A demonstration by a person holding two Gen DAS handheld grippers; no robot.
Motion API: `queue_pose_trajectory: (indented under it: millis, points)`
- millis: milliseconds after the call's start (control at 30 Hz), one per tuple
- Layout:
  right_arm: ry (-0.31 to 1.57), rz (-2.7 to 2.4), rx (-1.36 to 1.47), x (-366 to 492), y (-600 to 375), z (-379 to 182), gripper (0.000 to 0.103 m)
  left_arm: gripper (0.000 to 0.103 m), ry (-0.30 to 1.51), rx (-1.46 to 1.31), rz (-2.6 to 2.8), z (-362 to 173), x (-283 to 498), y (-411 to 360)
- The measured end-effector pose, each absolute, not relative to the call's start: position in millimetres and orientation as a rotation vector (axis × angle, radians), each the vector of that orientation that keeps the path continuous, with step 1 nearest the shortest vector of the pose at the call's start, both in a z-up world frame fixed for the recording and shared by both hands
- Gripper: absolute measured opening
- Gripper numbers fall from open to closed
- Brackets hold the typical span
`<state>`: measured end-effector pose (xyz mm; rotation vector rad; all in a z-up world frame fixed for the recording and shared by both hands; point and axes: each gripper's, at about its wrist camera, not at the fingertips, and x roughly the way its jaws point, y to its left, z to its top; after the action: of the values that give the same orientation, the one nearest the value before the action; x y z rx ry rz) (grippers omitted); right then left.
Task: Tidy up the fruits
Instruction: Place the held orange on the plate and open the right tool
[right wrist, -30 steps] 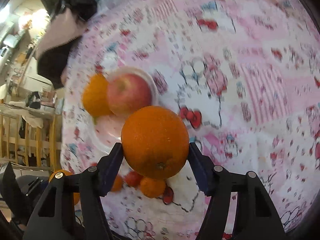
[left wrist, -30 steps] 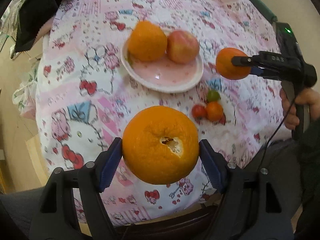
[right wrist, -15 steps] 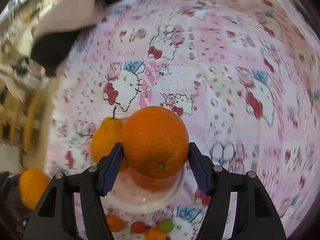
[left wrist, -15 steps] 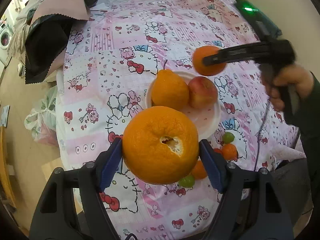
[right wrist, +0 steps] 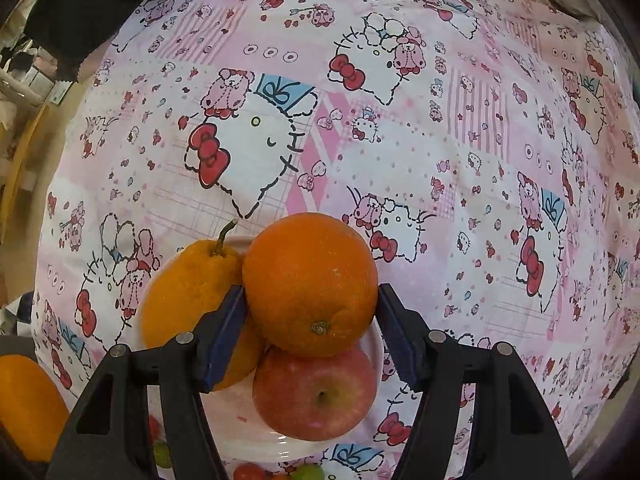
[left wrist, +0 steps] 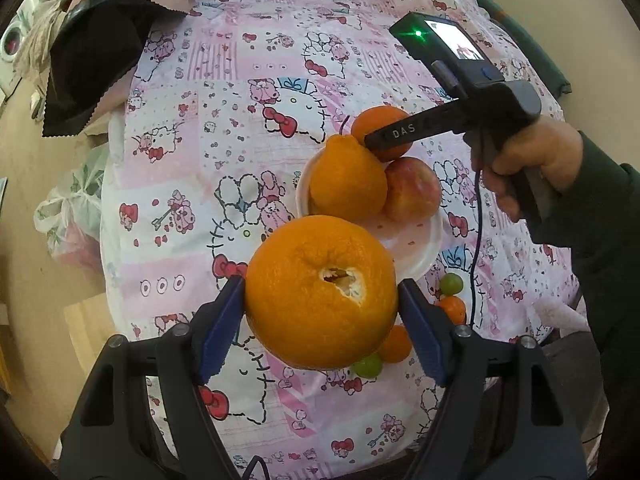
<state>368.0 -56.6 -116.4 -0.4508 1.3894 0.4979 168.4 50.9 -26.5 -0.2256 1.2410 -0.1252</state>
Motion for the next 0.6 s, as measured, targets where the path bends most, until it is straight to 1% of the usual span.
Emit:
queue_pose_trajectory:
  millis: [33,100,167,200,233,367,600]
  points:
    - [1.402,0.495,-0.425,369.7,-58.8,-116.6,0.071,0.073,1.241,-0.227,-0.128,-26.3,169.1,50.0]
    - [1.415,0.495,-0.375,372.3,-61.9,-113.9,0.071,0.073,1.236,-0.221,-0.132,-25.5,169.1,47.8]
    - [1.425,0.512,-0.327,373.6,-64.6,-110.7,0.076,0.073,1.231,-0.211,-0.128,-25.3,168.6,46.1]
    - [1.426,0.519,-0.311,373.2,-65.7,-108.9,0.081,0.073,1.231,-0.210,-0.123,-25.8,168.5,46.1]
    - [1.418,0.523,-0.302,371.9,-67.1,-105.5,0.083,0.073,1.232,-0.213,-0.120,-26.4,168.7,46.9]
    - [1.398,0.530,-0.279,364.6,-74.1,-93.5,0.083,0.073,1.228,-0.226,-0.105,-27.5,168.4,49.8]
    - [1.256,0.502,-0.001,323.0,-149.9,-46.7,0.085,0.073,1.199,-0.187,-0.087,-23.1,178.9,34.9]
